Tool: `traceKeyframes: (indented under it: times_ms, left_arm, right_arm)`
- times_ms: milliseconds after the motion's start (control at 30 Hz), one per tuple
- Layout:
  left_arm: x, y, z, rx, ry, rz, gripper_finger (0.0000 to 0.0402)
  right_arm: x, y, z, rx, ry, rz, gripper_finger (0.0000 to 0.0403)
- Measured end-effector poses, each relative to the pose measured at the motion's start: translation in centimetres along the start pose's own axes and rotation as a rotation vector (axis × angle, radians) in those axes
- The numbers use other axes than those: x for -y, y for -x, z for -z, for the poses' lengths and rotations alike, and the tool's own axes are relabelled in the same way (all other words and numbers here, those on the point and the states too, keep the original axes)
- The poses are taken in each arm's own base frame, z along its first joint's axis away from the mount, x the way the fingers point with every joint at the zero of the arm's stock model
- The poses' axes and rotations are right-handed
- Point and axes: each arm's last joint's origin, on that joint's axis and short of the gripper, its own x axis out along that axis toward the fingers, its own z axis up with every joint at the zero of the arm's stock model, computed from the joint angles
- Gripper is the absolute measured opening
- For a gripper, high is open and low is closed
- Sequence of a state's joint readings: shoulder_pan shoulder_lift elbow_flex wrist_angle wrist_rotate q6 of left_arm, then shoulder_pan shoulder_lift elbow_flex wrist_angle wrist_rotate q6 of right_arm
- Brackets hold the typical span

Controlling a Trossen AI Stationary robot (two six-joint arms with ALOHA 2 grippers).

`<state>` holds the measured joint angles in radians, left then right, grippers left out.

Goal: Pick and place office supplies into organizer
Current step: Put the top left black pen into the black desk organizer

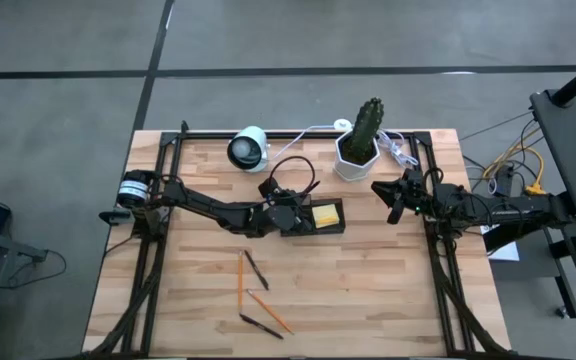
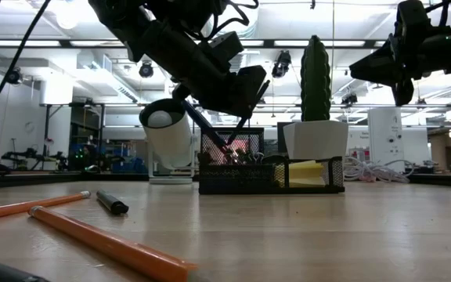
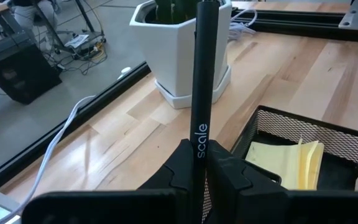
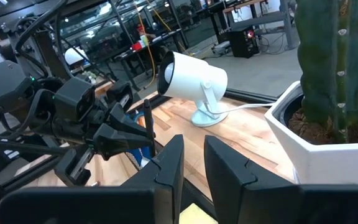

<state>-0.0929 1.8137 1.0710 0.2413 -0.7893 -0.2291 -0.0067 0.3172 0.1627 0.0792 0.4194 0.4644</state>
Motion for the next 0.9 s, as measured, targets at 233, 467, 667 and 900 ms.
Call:
traceKeyframes:
  times_ms: [233,467,667,900]
  left_arm:
    - [0.0,0.0,0.0,0.0,0.0,0.001,0.0049]
    - [0.01,0.0,-0.02,0.001,0.001,0.001,0.0094]
    - [0.01,0.0,-0.02,0.001,0.002,0.002,0.0109]
    - [-0.04,0.1,-0.24,0.01,0.011,0.006,0.011]
  right_arm:
    - [0.0,0.0,0.0,0.0,0.0,0.0,0.0054]
    - [0.0,0.0,0.0,0.0,0.0,0.0,0.0054]
    - [0.0,0.0,0.0,0.0,0.0,0.0,0.0054]
    - [0.0,0.0,-0.01,0.001,0.0,0.0,0.0054]
